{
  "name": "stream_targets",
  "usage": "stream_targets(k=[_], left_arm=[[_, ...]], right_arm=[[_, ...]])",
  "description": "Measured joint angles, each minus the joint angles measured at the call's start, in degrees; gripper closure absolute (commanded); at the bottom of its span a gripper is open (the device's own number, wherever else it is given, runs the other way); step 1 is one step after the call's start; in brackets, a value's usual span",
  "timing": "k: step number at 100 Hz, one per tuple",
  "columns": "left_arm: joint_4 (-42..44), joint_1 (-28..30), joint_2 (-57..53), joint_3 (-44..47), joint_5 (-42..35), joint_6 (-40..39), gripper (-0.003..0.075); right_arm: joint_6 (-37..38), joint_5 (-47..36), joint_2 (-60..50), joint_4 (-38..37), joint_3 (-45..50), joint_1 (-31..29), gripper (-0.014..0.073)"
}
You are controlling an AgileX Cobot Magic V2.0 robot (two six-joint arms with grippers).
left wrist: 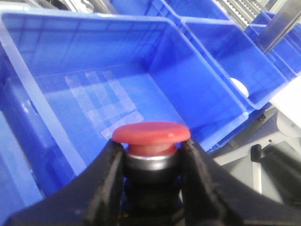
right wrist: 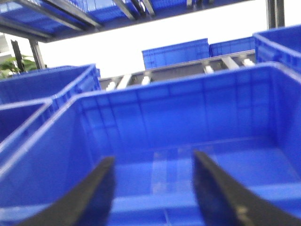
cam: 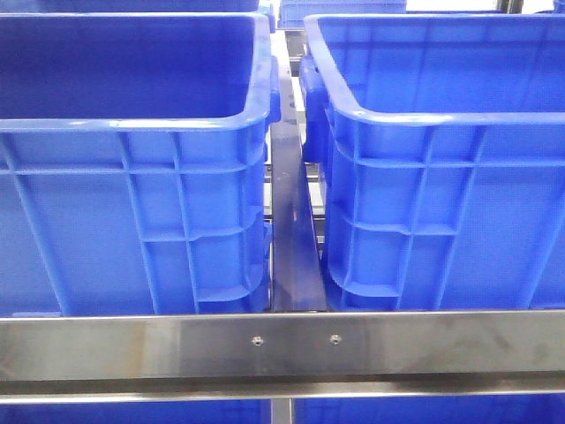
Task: Pick red and yellow buttons and place in box
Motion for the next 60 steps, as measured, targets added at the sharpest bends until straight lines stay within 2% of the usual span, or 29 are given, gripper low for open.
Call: stream_targets(k=[15, 36, 49, 60], left_arm=[[0.00, -0.04, 0.49, 0.00, -0.08, 0.00, 0.0739], [0.00, -0.04, 0.49, 0.00, -0.46, 0.00, 0.0739], [0.00, -0.04, 0.49, 0.00, -0.46, 0.00, 0.0739], [0.00, -0.04, 0.49, 0.00, -0.46, 0.00, 0.0739]], right_arm=[[0.10, 8.76, 0.00, 1.79, -6.94, 0.00, 0.0034], [-0.68, 24.63, 5.15, 13.05, -17.23, 0.00, 0.0034], [-9.03, 33.25, 11.66, 26.39, -22.04, 0.00, 0.0034], [-21.55, 38.15, 17.78, 42.31, -24.16, 0.00, 0.0034]])
